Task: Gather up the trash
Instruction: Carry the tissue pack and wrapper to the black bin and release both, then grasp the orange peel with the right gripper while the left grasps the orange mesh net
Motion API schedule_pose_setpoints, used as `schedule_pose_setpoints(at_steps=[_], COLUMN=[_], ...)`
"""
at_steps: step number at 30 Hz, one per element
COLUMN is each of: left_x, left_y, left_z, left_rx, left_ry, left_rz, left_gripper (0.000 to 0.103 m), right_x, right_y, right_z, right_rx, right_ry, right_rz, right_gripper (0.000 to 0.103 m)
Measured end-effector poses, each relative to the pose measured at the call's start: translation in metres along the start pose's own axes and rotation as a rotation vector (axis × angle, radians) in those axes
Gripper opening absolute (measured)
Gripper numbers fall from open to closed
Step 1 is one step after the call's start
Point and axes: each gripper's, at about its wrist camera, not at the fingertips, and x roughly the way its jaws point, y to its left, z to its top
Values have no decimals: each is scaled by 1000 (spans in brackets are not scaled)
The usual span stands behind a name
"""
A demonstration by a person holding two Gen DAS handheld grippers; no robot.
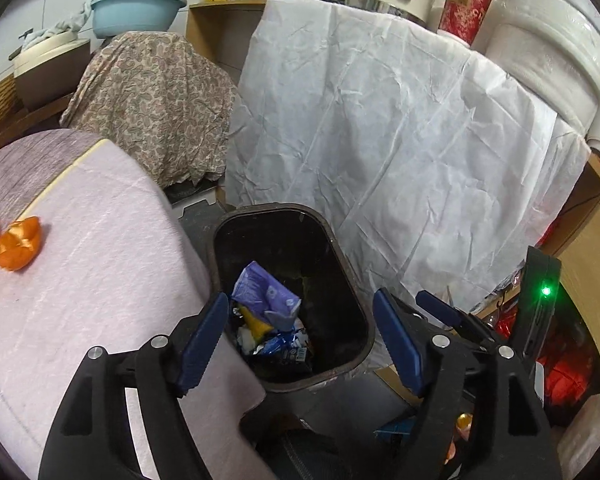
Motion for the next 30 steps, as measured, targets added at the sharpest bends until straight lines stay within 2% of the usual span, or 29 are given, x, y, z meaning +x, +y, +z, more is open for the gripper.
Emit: schedule_pose_setpoints(at_steps=[4, 8, 10, 15, 18, 20, 25, 27, 30], left_x=[-34, -68, -88, -122, -141, -149, -166, -172, -176], left_y=[25, 63, 89, 151, 186, 201, 230, 236, 241], left_z=[-10, -22, -30, -49, -60, -66, -77, -81, -83], left_rx=[39, 26, -2, -114, -162, -185, -235, -265, -270], left_ry=[-25, -64, -105, -140, -162, -180, -239, -284, -293], left_rz=[54, 117, 189, 295, 397, 429, 474, 496, 526], left_gripper=[78, 80, 80, 80, 80, 83, 97, 97, 97], right_x=[-8, -13, -15, -17, -10, -1, 30, 43, 65], right_y=[38, 84, 114, 186, 232, 258, 305, 321, 336], right_z=[0, -2, -4, -9, -13, -14, -8, -6, -1], right_rx=[-75, -179, -249, -411, -525, -575, -643, -673, -679], right_ry=[2, 15, 27, 64, 83, 108, 180, 195, 229], right_rz=[58, 124, 169, 280, 313, 340, 337, 309, 284], right_gripper=[74, 76, 78, 80, 80, 80, 80, 80, 80])
